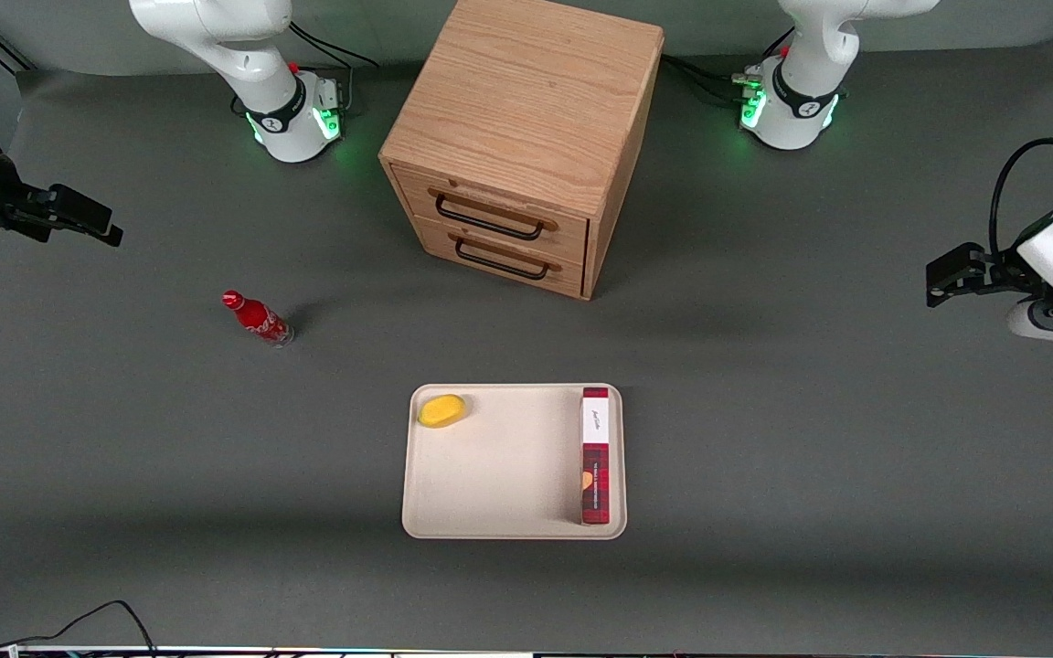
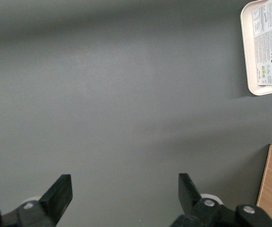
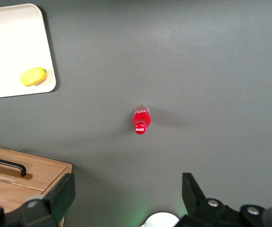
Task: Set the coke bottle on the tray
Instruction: 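Move the right gripper down over the red Coca-Cola bottle and close on it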
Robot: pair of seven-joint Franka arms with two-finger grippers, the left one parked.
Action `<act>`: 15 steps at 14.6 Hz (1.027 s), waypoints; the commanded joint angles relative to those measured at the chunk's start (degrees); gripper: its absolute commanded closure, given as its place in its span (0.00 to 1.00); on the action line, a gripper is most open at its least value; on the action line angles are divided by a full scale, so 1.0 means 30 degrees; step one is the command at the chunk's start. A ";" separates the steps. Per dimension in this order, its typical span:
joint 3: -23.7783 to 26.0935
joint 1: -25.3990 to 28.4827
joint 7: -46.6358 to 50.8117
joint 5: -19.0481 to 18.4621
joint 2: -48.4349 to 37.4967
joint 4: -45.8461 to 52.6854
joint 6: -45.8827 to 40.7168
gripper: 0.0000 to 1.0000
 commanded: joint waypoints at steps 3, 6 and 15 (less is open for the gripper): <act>-0.0226 0.0190 0.0204 0.0185 0.0625 0.0834 -0.1059 0.00; -0.0197 0.0190 0.0116 0.0184 0.0830 -0.0826 -0.0859 0.00; 0.0066 0.0365 0.1314 0.0184 0.0653 -1.1901 1.1877 0.00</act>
